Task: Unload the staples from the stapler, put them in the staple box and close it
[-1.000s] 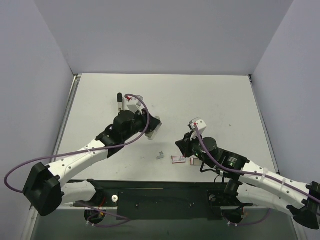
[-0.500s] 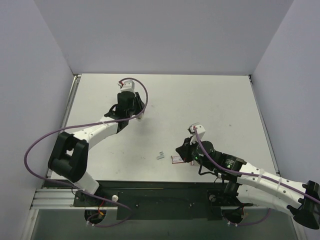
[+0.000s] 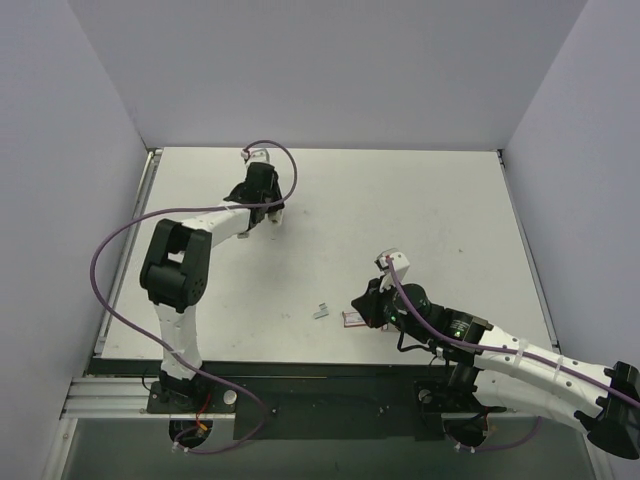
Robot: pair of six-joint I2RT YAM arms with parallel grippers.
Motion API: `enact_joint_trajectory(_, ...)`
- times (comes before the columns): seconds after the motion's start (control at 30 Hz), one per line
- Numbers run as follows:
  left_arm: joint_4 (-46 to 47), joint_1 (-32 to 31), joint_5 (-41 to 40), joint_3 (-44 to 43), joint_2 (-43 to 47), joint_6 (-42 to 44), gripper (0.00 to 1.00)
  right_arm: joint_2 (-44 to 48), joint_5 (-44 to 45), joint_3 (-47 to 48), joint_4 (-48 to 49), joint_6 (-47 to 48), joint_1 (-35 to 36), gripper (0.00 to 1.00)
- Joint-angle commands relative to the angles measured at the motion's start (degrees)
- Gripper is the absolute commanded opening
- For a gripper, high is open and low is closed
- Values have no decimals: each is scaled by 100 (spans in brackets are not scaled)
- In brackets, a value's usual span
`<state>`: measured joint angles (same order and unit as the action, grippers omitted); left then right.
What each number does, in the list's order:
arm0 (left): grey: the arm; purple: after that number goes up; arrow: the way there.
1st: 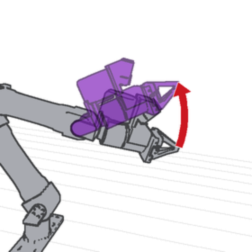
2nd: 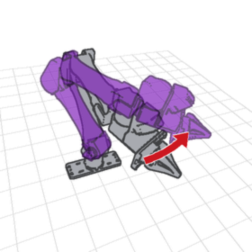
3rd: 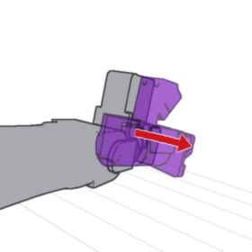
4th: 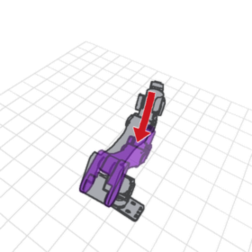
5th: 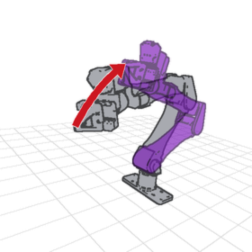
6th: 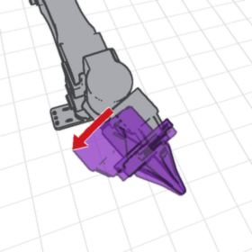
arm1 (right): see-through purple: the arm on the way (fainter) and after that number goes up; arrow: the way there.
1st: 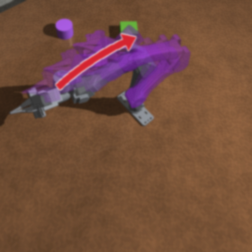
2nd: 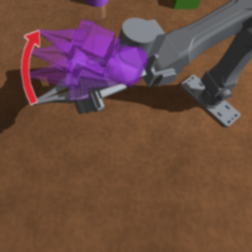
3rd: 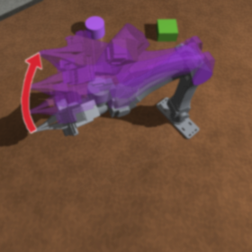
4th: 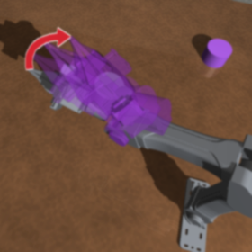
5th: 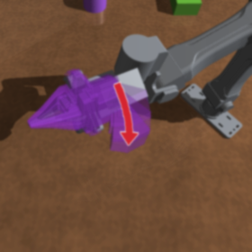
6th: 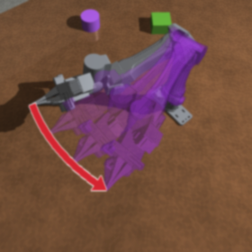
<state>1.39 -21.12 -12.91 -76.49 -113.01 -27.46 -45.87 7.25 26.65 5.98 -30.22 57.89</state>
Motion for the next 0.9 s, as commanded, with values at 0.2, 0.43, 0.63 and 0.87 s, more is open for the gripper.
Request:
enact_joint_trajectory(0.2,-798,170,-388,-1253,-775,276,11,-28,-22,42,-26,33,56,0)
enact_joint_trajectory(0.43,-1167,170,-388,-1580,-986,408,38,-63,-13,50,-62,-19,56,0)
enact_joint_trajectory(0.63,-1132,161,-344,-1492,-916,426,51,-1,-48,24,-202,-142,56,2)
enact_joint_trajectory(0.87,-1158,153,-353,-1404,-837,400,56,130,22,-29,-325,-309,65,4)
